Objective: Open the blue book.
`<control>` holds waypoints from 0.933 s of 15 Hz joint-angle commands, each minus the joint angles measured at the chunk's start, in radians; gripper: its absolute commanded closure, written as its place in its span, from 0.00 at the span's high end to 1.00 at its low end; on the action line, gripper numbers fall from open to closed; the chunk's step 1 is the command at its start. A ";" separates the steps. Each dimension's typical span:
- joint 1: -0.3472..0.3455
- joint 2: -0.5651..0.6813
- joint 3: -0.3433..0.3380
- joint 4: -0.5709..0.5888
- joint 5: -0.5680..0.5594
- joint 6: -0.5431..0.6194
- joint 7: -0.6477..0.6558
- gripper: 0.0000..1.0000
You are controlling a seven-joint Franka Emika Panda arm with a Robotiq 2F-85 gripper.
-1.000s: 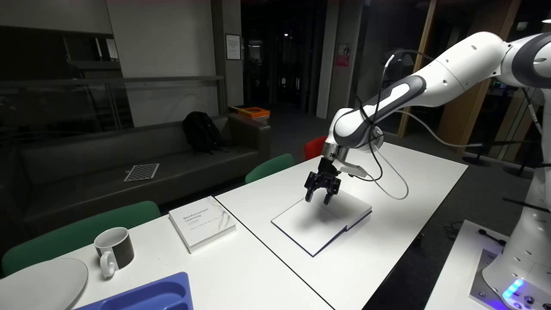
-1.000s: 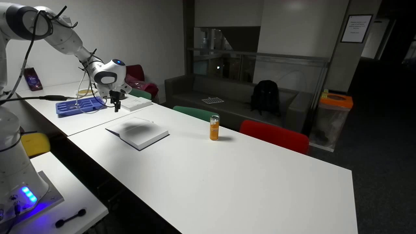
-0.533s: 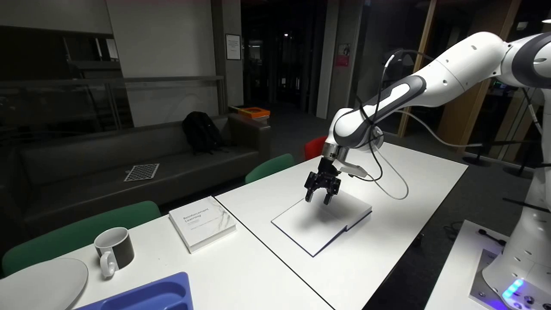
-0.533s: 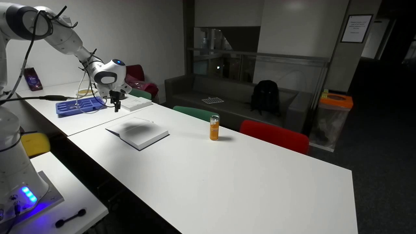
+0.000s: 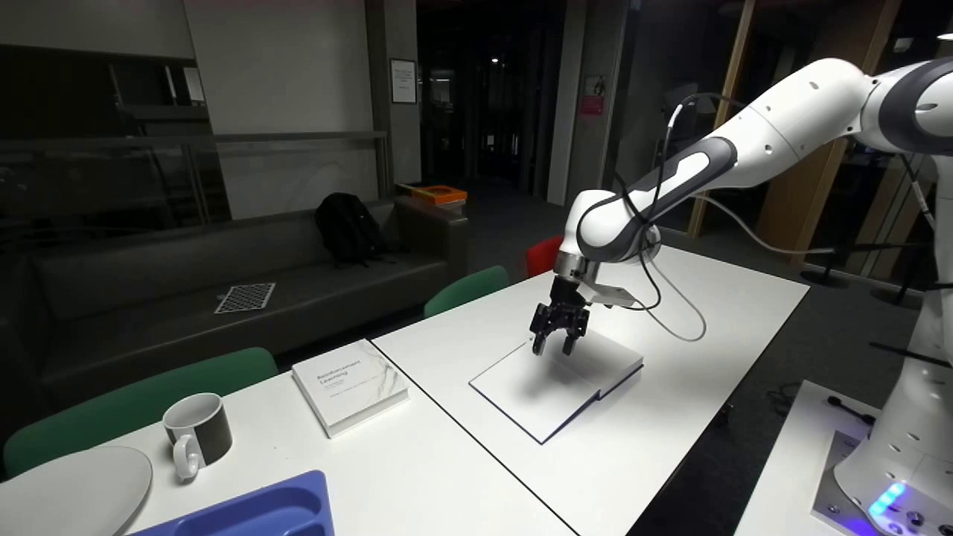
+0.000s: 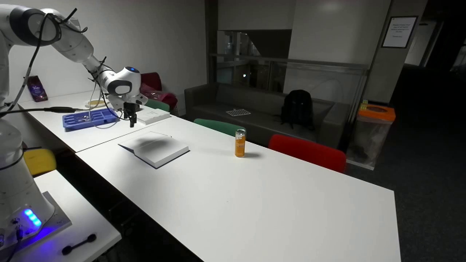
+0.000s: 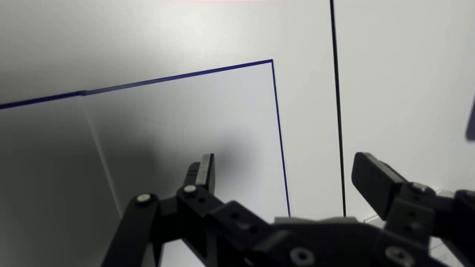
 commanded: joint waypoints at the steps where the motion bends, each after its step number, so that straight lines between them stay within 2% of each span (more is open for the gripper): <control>1: 0.014 0.006 -0.017 0.034 -0.150 -0.082 0.046 1.00; 5: 0.014 0.011 -0.009 0.064 -0.255 -0.169 0.024 1.00; 14: 0.002 0.023 0.008 0.138 -0.261 -0.356 -0.104 1.00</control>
